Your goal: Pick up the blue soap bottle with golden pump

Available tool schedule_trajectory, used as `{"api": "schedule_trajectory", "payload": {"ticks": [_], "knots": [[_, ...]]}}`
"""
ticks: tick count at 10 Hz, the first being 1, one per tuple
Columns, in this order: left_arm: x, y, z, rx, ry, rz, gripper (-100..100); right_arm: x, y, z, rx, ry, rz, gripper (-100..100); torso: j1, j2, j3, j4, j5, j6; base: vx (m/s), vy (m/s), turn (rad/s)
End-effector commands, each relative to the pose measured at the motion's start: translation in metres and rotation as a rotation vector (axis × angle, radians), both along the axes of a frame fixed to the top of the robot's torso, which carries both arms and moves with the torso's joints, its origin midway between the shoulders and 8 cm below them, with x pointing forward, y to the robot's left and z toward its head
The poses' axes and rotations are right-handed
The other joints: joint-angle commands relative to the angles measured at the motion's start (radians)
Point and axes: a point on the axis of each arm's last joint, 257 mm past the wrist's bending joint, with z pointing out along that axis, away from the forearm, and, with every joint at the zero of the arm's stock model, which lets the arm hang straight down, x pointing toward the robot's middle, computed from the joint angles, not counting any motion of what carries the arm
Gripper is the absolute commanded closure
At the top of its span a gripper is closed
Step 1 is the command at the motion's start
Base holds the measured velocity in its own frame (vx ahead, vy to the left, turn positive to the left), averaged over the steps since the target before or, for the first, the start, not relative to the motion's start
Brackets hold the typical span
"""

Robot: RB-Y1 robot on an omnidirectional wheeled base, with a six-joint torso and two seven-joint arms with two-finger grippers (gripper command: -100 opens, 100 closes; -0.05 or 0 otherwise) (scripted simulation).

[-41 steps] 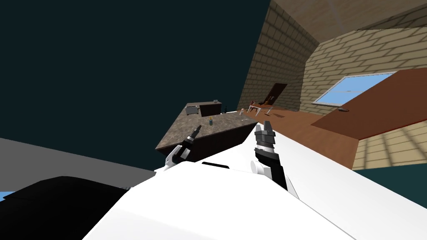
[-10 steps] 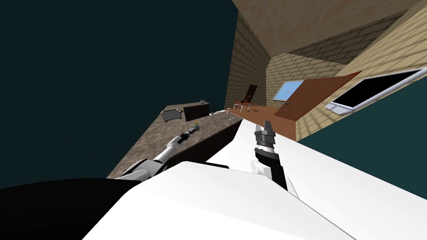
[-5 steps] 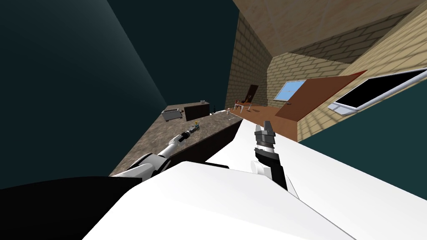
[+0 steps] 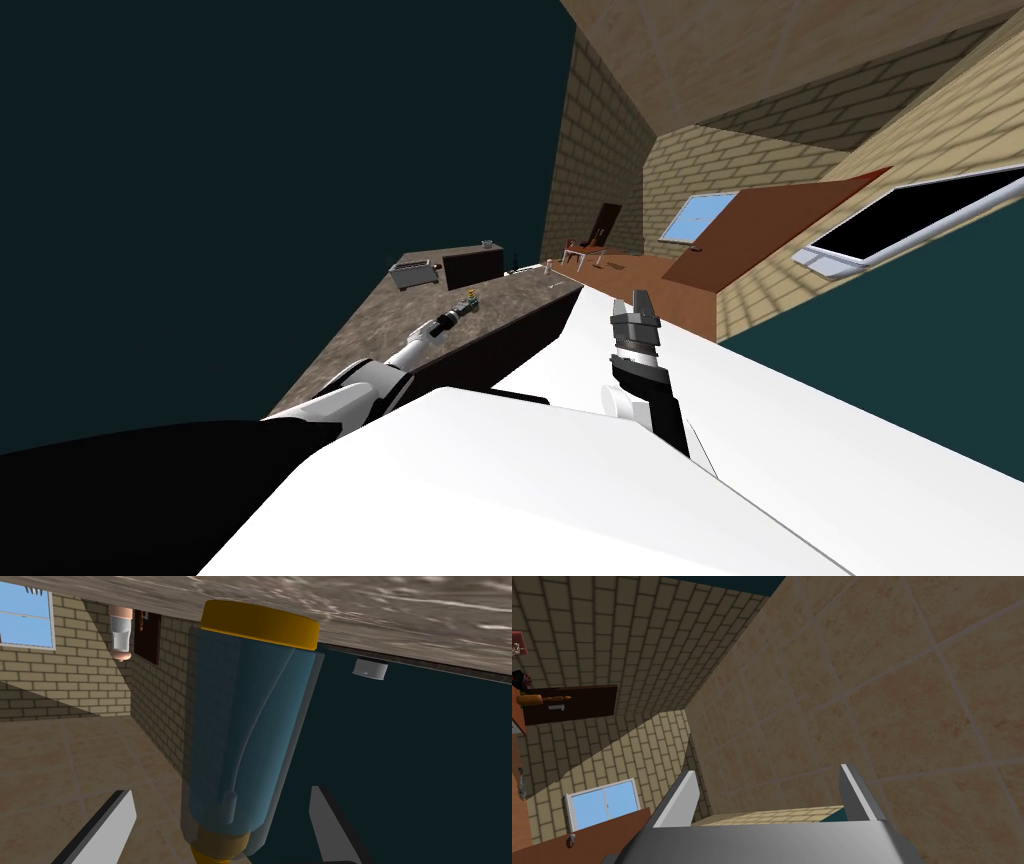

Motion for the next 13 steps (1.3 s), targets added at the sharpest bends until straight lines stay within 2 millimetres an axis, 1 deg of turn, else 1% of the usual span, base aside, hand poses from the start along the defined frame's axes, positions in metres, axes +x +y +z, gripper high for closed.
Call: {"api": "schedule_trajectory", "payload": {"ticks": [1,2,3,4,5,7,8,10,11,12,13], "knots": [[0.004,-0.001,0.001,0.000,-0.006,-0.006,-100,0.000,0.000,0.000,0.000,0.000,0.000,0,0.000,0.000,0.000,0.000,0.000,0.000,-0.012,-0.017,0.020],[0.001,0.005,-0.009,0.001,0.016,0.008,-100,0.000,0.000,0.000,0.000,0.000,0.000,0,0.000,0.000,0.000,0.000,0.000,0.000,-0.006,-0.010,-0.006],[0.013,-0.004,0.007,0.001,-0.016,-0.016,-100,0.000,0.000,0.000,0.000,0.000,0.000,0,0.000,0.000,0.000,0.000,0.000,0.000,-0.012,-0.018,0.041],[0.008,0.007,-0.008,0.002,0.017,0.006,-100,0.000,0.000,0.000,0.000,0.000,0.000,0,-0.001,0.000,0.000,0.000,0.000,0.000,-0.010,-0.019,0.016],[0.020,-0.004,0.012,0.002,-0.021,-0.022,-100,0.000,0.000,0.000,0.000,0.000,0.000,0,0.000,0.000,0.000,0.000,0.000,0.000,-0.019,-0.017,0.051],[0.014,0.007,-0.004,0.003,0.015,0.002,-100,0.000,0.000,0.000,0.000,0.000,0.000,0,-0.001,0.001,0.000,0.000,0.000,0.000,-0.012,-0.015,0.003],[0.025,-0.002,0.012,0.004,-0.017,-0.022,-100,0.000,0.000,0.000,0.000,0.000,0.000,0,0.000,0.000,0.000,0.000,0.000,0.000,-0.012,-0.016,0.042],[0.020,0.007,0.000,0.005,0.012,0.000,-100,0.000,0.000,0.000,0.000,0.000,0.000,0,-0.001,0.000,0.000,0.000,0.000,0.000,-0.008,-0.014,0.009],[0.022,0.005,0.003,0.004,0.005,-0.006,-100,0.000,0.000,0.000,0.000,0.000,0.000,0,0.000,0.000,0.000,0.000,0.000,0.000,0.000,0.000,0.000],[0.022,0.005,0.002,0.004,0.006,-0.005,100,0.000,0.000,0.000,0.000,0.000,0.000,0,0.000,0.000,0.000,0.000,0.000,0.000,0.000,0.000,0.000],[0.022,0.005,0.003,0.005,0.006,-0.004,100,0.000,0.000,0.000,0.000,0.000,0.000,0,0.000,0.000,0.000,0.000,0.000,0.000,0.000,0.000,0.000]]}}
